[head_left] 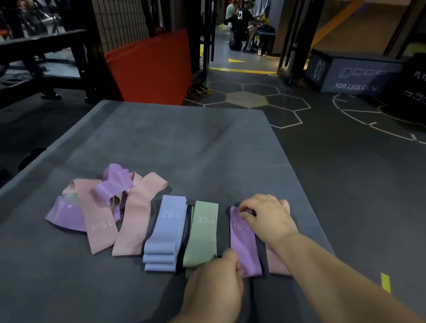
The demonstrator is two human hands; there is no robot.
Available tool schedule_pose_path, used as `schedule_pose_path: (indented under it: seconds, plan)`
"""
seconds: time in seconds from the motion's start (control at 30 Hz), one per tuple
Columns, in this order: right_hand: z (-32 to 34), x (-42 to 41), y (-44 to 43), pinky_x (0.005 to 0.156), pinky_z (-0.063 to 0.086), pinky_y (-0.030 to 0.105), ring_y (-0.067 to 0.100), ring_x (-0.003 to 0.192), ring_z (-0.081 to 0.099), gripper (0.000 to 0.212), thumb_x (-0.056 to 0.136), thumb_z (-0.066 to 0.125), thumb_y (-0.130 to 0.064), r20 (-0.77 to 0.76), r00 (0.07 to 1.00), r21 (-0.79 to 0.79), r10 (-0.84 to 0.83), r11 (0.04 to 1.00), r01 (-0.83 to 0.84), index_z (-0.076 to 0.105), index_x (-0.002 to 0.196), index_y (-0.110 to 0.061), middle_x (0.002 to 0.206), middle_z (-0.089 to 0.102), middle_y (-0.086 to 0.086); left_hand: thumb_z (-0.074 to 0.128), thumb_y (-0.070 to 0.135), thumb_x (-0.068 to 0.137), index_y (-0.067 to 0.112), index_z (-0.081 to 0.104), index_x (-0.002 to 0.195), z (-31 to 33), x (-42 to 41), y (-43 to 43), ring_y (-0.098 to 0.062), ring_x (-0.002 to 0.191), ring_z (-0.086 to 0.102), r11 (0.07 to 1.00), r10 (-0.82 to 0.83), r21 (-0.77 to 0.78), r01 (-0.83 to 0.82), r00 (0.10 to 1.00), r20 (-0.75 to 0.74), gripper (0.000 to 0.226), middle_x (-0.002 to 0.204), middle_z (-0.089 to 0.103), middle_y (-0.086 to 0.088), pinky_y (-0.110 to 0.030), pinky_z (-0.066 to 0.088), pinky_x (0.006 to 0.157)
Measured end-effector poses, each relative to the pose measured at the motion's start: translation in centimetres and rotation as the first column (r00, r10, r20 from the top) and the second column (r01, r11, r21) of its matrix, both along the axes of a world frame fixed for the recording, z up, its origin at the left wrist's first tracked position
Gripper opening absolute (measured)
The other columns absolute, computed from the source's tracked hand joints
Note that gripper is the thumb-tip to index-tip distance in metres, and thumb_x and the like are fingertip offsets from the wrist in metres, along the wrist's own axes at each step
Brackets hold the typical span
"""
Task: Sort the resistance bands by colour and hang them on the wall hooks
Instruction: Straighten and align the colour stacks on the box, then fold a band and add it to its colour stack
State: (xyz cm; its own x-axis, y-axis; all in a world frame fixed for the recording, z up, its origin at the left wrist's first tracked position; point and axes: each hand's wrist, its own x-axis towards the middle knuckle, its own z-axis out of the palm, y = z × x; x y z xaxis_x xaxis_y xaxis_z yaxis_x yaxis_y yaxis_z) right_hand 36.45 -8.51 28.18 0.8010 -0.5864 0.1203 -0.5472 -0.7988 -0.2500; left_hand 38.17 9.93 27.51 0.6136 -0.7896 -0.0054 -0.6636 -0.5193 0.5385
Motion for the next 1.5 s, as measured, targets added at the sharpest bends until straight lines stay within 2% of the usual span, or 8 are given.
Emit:
schedule_pose_path:
  seconds: [0.27, 0.57, 0.73, 0.9, 1.07, 1.23, 1.43, 1.5]
  plan:
    - [0.7, 0.2, 0.2, 0.087, 0.024, 0.034, 0.014, 0.113, 0.046, 0.018, 0.094, 0.051, -0.039, -0.040, 0.999, -0.022, 0.008, 1.000, -0.009, 0.064, 0.106, -0.039, 0.113, 0.059, -0.012, 0.039, 0.025, 0.093, 0.022, 0.042, 0.093, 0.3, -0.1, 0.2, -0.030, 0.092, 0.058, 0.998, -0.039, 0.046, 0.039, 0.999, -0.011, 0.005, 0.097, 0.064, -0.005, -0.032, 0.032, 0.064]
    - [2.2, 0.5, 2.2, 0.094, 0.031, 0.033, 0.014, 0.112, 0.048, 0.016, 0.093, 0.054, -0.036, 0.114, 0.993, 0.013, -0.020, 1.000, 0.018, 0.068, 0.101, -0.036, 0.109, 0.063, -0.013, 0.048, 0.042, 0.090, 0.029, 0.048, 0.100, 1.1, 1.3, 3.2, -0.015, 0.084, 0.057, 0.986, -0.072, -0.151, 0.074, 0.997, 0.017, 0.016, 0.088, 0.062, 0.006, -0.029, 0.041, 0.066]
    - [3.5, 2.6, 6.2, 0.086, 0.045, 0.027, 0.017, 0.097, 0.060, 0.012, 0.088, 0.062, -0.025, 0.263, 0.964, 0.136, 0.024, 0.989, -0.062, 0.073, 0.092, -0.026, 0.096, 0.070, -0.006, 0.051, 0.042, 0.089, 0.031, 0.050, 0.094, 2.4, 5.3, 6.5, -0.012, 0.083, 0.059, 0.973, 0.113, -0.201, -0.111, 0.994, -0.003, 0.012, 0.076, 0.062, 0.009, -0.028, 0.047, 0.068]
    - [4.1, 5.9, 12.5, 0.073, 0.038, 0.020, 0.016, 0.085, 0.059, 0.010, 0.087, 0.063, -0.025, 0.313, 0.944, 0.176, 0.106, 0.970, -0.168, 0.073, 0.090, -0.022, 0.090, 0.068, -0.004, 0.051, 0.035, 0.090, 0.026, 0.052, 0.086, 2.0, 10.3, 12.0, -0.021, 0.078, 0.056, 0.908, 0.403, -0.102, -0.406, 0.914, -0.044, 0.010, 0.083, 0.063, 0.007, -0.030, 0.046, 0.066]
    - [4.4, 8.2, 18.2, 0.092, 0.041, 0.033, 0.020, 0.107, 0.054, 0.024, 0.087, 0.057, -0.039, 0.002, 0.930, -0.042, 0.368, 0.929, -0.368, 0.069, 0.108, -0.033, 0.111, 0.066, -0.006, 0.047, 0.026, 0.092, 0.031, 0.061, 0.099, 1.6, 12.0, 15.0, -0.020, 0.091, 0.057, 0.919, 0.395, 0.034, -0.394, 0.916, -0.071, 0.016, 0.105, 0.064, 0.003, -0.028, 0.044, 0.073]
    - [3.6, 10.0, 22.2, 0.083, 0.029, 0.040, 0.026, 0.103, 0.049, 0.024, 0.091, 0.048, -0.037, -0.368, 0.881, -0.363, 0.297, 0.827, -0.430, 0.064, 0.102, -0.024, 0.107, 0.063, 0.004, 0.044, 0.021, 0.091, 0.029, 0.061, 0.111, 2.0, 12.0, 16.2, -0.021, 0.103, 0.057, 0.933, 0.360, 0.042, -0.357, 0.927, -0.109, 0.028, 0.115, 0.063, 0.003, -0.030, 0.047, 0.081]
    - [3.6, 10.7, 23.8, 0.075, 0.022, 0.037, 0.028, 0.100, 0.053, 0.018, 0.090, 0.048, -0.023, -0.393, 0.881, -0.428, 0.264, 0.795, -0.429, 0.065, 0.096, -0.021, 0.102, 0.067, 0.005, 0.042, 0.031, 0.096, 0.020, 0.061, 0.097, 2.2, 11.3, 17.3, -0.023, 0.092, 0.059, 0.934, 0.355, 0.037, -0.355, 0.913, -0.202, 0.021, 0.100, 0.065, -0.002, -0.027, 0.045, 0.073]
    - [3.9, 10.3, 24.4, 0.073, 0.025, 0.035, 0.028, 0.098, 0.055, 0.019, 0.089, 0.048, -0.027, -0.295, 0.905, -0.367, 0.306, 0.838, -0.403, 0.065, 0.097, -0.021, 0.100, 0.068, 0.006, 0.039, 0.032, 0.098, 0.015, 0.061, 0.088, 2.2, 11.4, 17.7, -0.023, 0.076, 0.061, 0.903, 0.369, -0.045, -0.428, 0.824, -0.429, 0.030, 0.086, 0.066, -0.003, -0.033, 0.052, 0.071]
